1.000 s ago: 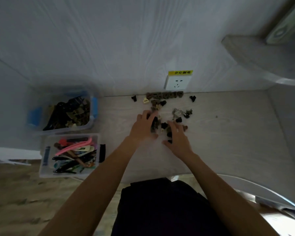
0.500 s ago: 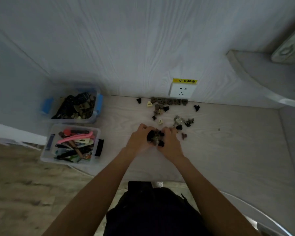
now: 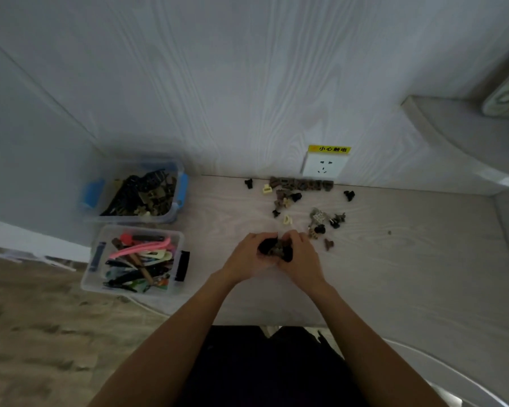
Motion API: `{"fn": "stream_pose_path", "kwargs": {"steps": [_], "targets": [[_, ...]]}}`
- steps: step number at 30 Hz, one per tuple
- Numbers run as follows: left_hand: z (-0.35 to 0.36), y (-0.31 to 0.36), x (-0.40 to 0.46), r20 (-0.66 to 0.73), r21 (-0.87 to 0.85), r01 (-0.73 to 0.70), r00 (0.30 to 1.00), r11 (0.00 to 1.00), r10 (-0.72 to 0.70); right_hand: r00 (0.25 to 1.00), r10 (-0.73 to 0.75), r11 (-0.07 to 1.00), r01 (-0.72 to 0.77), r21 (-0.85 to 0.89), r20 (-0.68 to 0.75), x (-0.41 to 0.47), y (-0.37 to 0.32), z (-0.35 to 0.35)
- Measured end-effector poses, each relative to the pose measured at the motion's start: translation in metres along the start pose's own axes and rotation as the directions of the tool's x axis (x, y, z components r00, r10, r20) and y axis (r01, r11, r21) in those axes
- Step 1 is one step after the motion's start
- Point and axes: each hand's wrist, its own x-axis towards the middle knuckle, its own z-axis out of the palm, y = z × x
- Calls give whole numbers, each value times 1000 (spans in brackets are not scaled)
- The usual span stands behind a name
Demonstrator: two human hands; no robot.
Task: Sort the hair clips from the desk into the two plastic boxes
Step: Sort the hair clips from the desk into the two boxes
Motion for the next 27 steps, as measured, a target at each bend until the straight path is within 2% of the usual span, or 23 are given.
{"fn": "stream_pose_path", "kwargs": {"steps": [5,11,14,17,20,23,27], "targets": [[-11,-3,8,-37,-96,-1,999,995,-2,999,8,993,-3,120,-45,-3,-6,-1],[-33,1,0,-13,-415,78,996,906,-92,991,2,970,31,242,-135,-11,-26,-4],[-64,11,-12,-46,-556,35,996,830,-73,984,-18,930,82,359,-178,-8,-59,-11],[-104,16,-25,-143,-633,-52,988,772,-52,982,-90,865,159,477,-165,1,-102,-16],[-147,7,-44,-263,-659,-153,964,736,-36,980,-170,796,199,572,-104,12,-152,-10],[-187,-15,-57,-389,-594,-212,920,776,-47,983,-184,737,133,663,8,33,-195,10],[-221,-50,-59,-447,-493,-164,890,854,-87,967,-240,847,166,504,84,59,-226,43]]}}
